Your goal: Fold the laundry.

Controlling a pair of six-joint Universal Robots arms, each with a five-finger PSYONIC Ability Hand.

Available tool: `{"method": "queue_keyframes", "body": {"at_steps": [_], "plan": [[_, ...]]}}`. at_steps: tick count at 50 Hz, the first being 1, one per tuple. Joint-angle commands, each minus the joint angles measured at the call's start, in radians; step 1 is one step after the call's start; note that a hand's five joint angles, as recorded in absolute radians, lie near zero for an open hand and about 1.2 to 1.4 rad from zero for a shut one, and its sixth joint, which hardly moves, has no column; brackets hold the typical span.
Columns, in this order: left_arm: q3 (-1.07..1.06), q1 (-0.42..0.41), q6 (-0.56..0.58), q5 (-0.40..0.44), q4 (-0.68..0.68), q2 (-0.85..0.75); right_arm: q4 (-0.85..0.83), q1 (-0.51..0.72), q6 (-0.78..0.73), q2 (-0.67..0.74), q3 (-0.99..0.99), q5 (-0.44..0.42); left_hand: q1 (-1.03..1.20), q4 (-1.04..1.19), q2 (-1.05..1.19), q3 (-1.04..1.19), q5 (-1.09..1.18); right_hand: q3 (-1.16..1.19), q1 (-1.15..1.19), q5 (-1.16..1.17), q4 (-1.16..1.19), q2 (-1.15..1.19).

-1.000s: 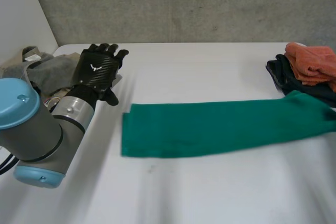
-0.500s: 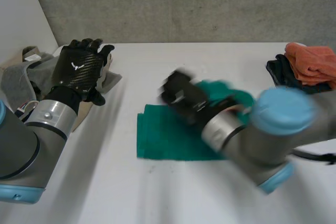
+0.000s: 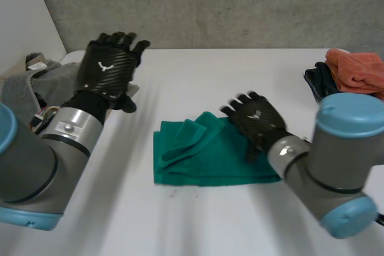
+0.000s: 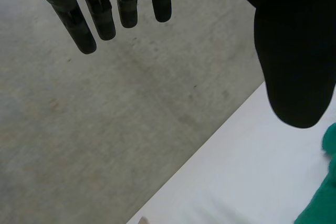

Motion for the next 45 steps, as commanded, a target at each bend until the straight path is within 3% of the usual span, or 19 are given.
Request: {"method": "queue_keyframes", "body": {"at_steps": [1,8,17,22,27,35,39,45], "plan": [[0.079,-0.125,0.005,0.009,0.002,-0.129,-0.01,-0.125,-0.039,-0.002,0.108,-0.035,0.029,0.018,0.013,0.006,-0.002,-0.033,-0.047,-0.049,-0.039,-0.033],[0.246,-0.236,0.011,0.007,-0.001,-0.365,-0.135,-0.148,-0.07,-0.006,0.179,-0.028,0.032,0.021,0.016,0.009,0.001,-0.033,-0.047,-0.049,-0.039,-0.033],[0.453,-0.256,0.012,-0.008,-0.024,-0.615,-0.158,-0.128,-0.062,0.004,0.207,-0.03,0.044,0.032,0.028,0.02,0.013,-0.033,-0.047,-0.049,-0.039,-0.033],[0.562,-0.251,0.014,-0.066,-0.099,-0.712,-0.181,-0.124,-0.067,0.009,0.219,-0.028,0.047,0.035,0.031,0.023,0.016,0.056,0.042,0.041,0.05,0.056],[0.611,-0.199,0.031,-0.141,-0.158,-0.747,-0.204,-0.119,-0.067,0.029,0.217,-0.028,0.073,0.062,0.057,0.05,0.042,0.124,0.11,0.108,0.118,0.124],[0.61,-0.102,0.158,-0.384,-0.144,-0.738,-0.205,-0.115,-0.079,0.035,0.216,-0.024,0.126,0.115,0.11,0.103,0.095,0.212,0.198,0.196,0.206,0.212],[0.578,-0.093,0.161,-0.37,-0.155,-0.687,-0.207,-0.113,-0.08,0.041,0.216,-0.016,0.1,0.088,0.084,0.076,0.069,0.279,0.265,0.264,0.273,0.279],[0.486,-0.151,0.13,-0.28,-0.152,-0.588,-0.207,-0.115,-0.082,0.043,0.213,0.005,0.085,0.073,0.069,0.061,0.054,0.4,0.386,0.384,0.393,0.399]]}}
